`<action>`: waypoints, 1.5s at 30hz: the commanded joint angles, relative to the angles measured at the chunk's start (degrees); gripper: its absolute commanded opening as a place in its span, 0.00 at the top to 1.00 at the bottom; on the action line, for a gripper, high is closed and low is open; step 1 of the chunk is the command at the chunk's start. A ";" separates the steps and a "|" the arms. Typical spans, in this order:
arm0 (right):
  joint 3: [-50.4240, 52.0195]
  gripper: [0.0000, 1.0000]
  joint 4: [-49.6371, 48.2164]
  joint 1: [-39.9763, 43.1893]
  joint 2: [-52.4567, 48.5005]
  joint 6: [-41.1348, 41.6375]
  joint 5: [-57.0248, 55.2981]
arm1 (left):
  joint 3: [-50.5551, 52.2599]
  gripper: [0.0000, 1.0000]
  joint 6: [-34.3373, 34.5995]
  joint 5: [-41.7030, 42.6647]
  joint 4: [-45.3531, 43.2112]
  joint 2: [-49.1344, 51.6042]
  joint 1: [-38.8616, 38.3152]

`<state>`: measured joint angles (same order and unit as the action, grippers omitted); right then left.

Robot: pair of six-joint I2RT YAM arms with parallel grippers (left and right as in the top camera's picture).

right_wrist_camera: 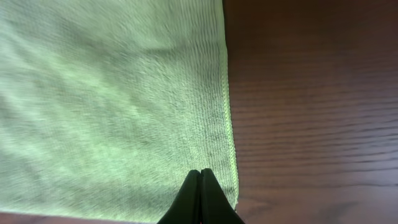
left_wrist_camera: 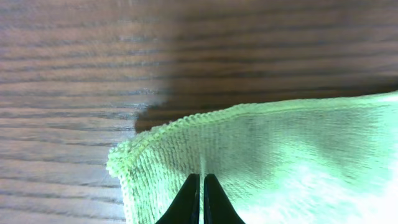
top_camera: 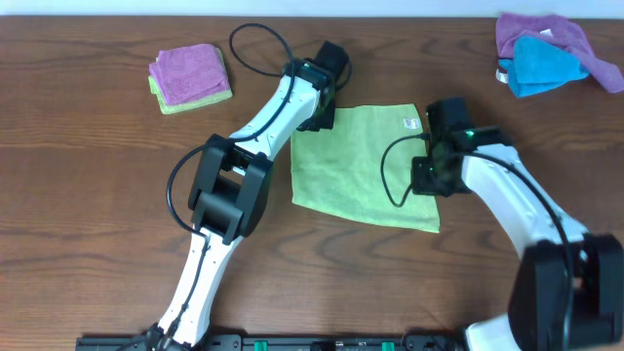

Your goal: Fold the cloth

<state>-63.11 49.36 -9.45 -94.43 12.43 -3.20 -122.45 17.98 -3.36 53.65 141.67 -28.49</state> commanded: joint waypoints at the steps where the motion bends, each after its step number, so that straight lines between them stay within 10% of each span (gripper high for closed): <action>1: 0.11 0.99 -0.15 -0.31 3.02 -0.90 0.48 | -5.22 0.94 -0.20 0.44 1.88 -0.90 0.39; 5: 0.11 0.94 -0.79 -0.24 6.95 -0.68 0.57 | -10.99 0.94 -0.17 0.22 6.93 -1.22 0.61; 7: 0.11 0.55 -1.90 -0.26 9.25 -0.70 0.70 | -13.51 0.94 -0.22 0.24 9.38 -1.66 0.90; 12: 0.11 0.01 -3.39 -0.20 14.29 -0.72 1.16 | -14.82 0.94 -1.27 5.46 15.91 -3.48 2.91; 30: 3.39 0.01 5.79 1.95 35.04 -0.74 -2.58 | -10.60 0.94 -4.17 3.02 25.90 -22.95 0.92; 45: 5.77 0.01 5.31 1.92 37.33 -1.79 -0.72 | 50.58 0.94 0.28 9.73 -1.64 -52.94 3.52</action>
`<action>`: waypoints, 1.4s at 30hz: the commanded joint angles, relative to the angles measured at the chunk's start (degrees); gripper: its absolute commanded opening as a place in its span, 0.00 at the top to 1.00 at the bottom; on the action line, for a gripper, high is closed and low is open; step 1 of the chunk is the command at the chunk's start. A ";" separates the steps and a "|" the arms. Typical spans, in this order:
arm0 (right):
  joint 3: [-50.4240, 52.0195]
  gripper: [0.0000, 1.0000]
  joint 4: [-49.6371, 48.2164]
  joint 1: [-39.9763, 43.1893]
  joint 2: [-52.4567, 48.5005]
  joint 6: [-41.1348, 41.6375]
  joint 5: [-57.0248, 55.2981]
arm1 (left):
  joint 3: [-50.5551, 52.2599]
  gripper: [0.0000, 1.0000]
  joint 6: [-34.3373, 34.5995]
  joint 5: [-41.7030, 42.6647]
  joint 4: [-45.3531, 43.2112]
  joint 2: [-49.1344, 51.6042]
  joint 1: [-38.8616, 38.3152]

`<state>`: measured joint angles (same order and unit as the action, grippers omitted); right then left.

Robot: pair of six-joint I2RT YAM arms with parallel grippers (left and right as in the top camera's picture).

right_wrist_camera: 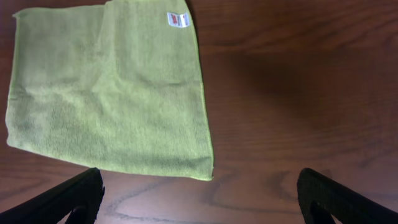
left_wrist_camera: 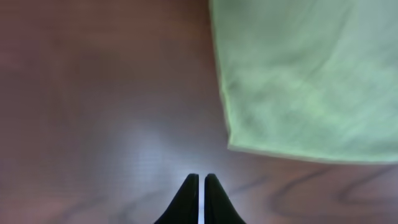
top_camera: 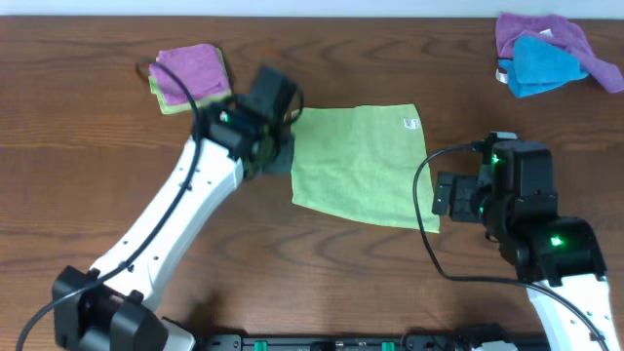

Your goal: Fold the cloth

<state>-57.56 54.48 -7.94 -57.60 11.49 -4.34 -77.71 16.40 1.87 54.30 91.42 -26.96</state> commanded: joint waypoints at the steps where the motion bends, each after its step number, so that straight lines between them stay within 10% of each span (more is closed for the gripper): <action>1: 0.22 0.01 0.31 0.42 0.50 -0.87 0.87 | 8.52 0.94 1.86 6.64 -4.22 -2.91 2.93; 5: 0.22 0.01 1.11 0.39 0.50 -1.31 2.05 | 18.84 0.68 1.81 15.98 -13.97 -2.99 7.23; 7: 0.22 0.01 1.20 0.37 0.50 -1.31 2.05 | 21.46 0.24 1.81 18.40 -17.97 -2.97 8.46; 12: 0.22 0.01 1.20 0.37 0.50 -1.79 2.05 | 23.67 0.03 0.50 22.56 -27.36 -2.91 9.05; 28: 0.22 0.01 2.75 0.37 0.48 -4.33 5.90 | 25.11 0.05 1.97 32.76 -47.91 11.74 9.05; 42: 0.22 0.01 2.29 0.37 0.33 -4.92 7.63 | 25.11 0.04 2.47 41.70 -46.75 16.50 9.05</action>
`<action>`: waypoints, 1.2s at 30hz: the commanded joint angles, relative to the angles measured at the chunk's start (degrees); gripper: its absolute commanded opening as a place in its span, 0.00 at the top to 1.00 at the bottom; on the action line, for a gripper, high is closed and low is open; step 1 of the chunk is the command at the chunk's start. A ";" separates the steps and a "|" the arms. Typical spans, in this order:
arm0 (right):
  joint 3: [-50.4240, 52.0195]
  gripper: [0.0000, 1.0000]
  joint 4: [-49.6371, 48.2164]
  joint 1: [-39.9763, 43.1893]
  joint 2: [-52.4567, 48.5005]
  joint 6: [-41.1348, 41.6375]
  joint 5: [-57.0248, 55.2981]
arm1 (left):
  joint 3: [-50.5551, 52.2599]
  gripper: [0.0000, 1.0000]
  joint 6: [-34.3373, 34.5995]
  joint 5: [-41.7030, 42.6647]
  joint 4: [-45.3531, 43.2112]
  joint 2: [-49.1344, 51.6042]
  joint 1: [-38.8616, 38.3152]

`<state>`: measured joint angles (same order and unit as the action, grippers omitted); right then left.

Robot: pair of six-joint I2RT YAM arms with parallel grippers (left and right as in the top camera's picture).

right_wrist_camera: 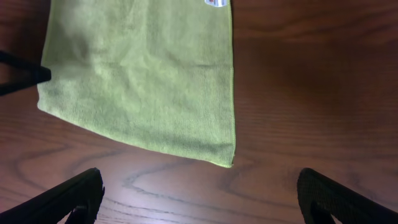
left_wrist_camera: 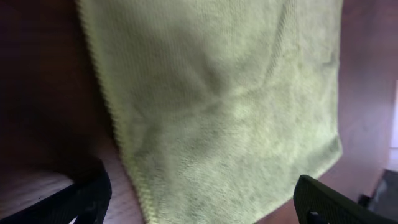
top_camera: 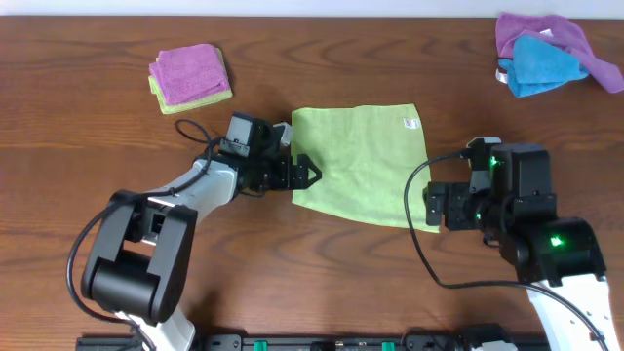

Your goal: Fold the cloth

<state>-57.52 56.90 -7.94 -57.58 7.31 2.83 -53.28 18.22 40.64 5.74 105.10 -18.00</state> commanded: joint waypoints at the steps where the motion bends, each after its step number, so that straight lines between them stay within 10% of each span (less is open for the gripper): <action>1: 0.17 0.01 -0.13 0.37 0.31 -0.74 0.46 | 0.68 0.05 0.63 3.30 2.97 2.89 0.04; 20: 0.17 0.01 -1.95 0.37 0.20 -0.79 0.87 | 0.68 0.05 0.70 22.99 6.78 2.91 0.07; 36: 0.17 0.01 -1.97 0.37 0.20 -0.79 0.85 | 0.61 0.05 18.49 42.93 -17.07 2.89 0.76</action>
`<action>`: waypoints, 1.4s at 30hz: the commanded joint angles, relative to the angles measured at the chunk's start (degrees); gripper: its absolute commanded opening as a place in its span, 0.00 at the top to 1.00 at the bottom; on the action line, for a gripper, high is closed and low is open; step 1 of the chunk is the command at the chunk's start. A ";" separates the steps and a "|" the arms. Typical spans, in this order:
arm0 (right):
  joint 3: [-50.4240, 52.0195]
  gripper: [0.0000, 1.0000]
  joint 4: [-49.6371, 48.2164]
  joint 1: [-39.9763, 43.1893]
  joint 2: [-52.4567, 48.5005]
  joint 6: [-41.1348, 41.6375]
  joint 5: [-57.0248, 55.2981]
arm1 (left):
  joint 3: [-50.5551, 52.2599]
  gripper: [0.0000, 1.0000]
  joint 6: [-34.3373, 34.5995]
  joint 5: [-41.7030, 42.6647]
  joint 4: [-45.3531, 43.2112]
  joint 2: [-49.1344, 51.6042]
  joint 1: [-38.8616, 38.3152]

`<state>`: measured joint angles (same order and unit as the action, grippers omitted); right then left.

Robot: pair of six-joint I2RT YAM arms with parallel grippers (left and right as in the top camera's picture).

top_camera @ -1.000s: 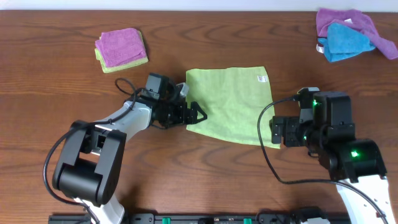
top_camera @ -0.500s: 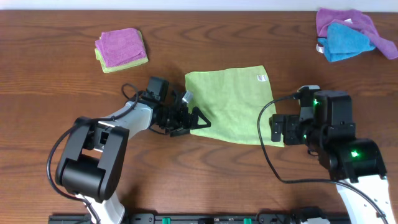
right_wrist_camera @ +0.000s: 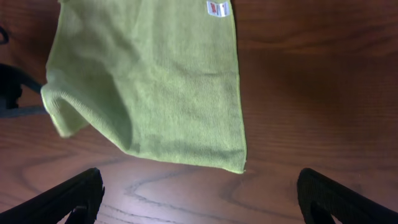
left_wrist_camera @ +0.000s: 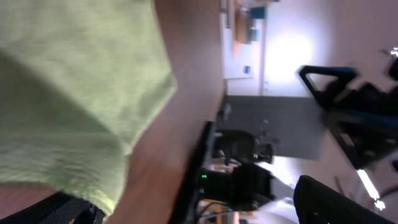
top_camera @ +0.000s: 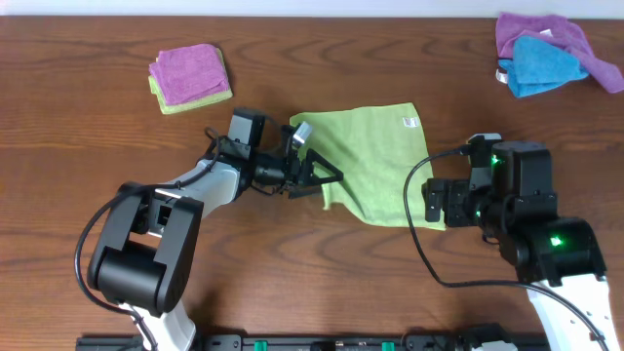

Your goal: Fold the cloth

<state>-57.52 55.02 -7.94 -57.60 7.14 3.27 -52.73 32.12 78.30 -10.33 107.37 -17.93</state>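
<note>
The green cloth (top_camera: 375, 161) lies spread in the middle of the wooden table, with a white label (top_camera: 410, 123) near its back right corner. My left gripper (top_camera: 330, 183) lies low and open at the cloth's front left corner, which is lifted and bunched over one finger. In the left wrist view the cloth (left_wrist_camera: 62, 93) drapes over the lower left finger. My right gripper (top_camera: 436, 203) hovers open just off the front right corner. From the right wrist the cloth (right_wrist_camera: 149, 81) shows its near left corner curled up.
A folded pink cloth on a green one (top_camera: 190, 76) sits at the back left. Purple and blue cloths (top_camera: 551, 49) lie heaped at the back right. Bare wooden table (top_camera: 292, 273) runs along the front.
My left gripper has moved right, from the cloth's left edge to its front left corner. That corner is now raised and bunched toward the middle. The right gripper has hardly moved.
At first both grippers were shut and low on the cloth, left at the back left corner, right by the right edge. Then the left was shut beside the cloth and the right was raised and open. Later the left was open at the left edge, now at the lifted corner.
</note>
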 commanded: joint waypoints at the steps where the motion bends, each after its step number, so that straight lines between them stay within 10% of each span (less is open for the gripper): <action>1: 0.17 0.01 -0.11 0.37 0.22 -0.63 0.42 | 0.07 0.05 4.79 5.84 -1.60 0.61 1.05; 10: 0.17 0.01 -0.17 0.37 0.22 -1.70 0.42 | 0.09 0.04 3.67 12.46 -1.51 0.61 5.73; 22: 0.17 0.01 -3.54 0.37 -0.98 -2.10 1.05 | 0.11 0.04 -5.77 11.63 20.00 0.28 8.00; 33: 0.17 0.01 -5.92 0.37 -5.40 -3.34 2.58 | 0.11 0.04 -6.45 -22.08 45.86 0.17 5.70; 42: 0.17 0.01 -6.32 0.37 -5.40 -4.72 3.67 | -5.62 0.04 -9.51 -29.00 45.99 -4.09 7.19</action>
<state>-57.49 48.75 -7.94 -63.26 4.10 5.82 -54.65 25.65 53.06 35.64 106.32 -11.00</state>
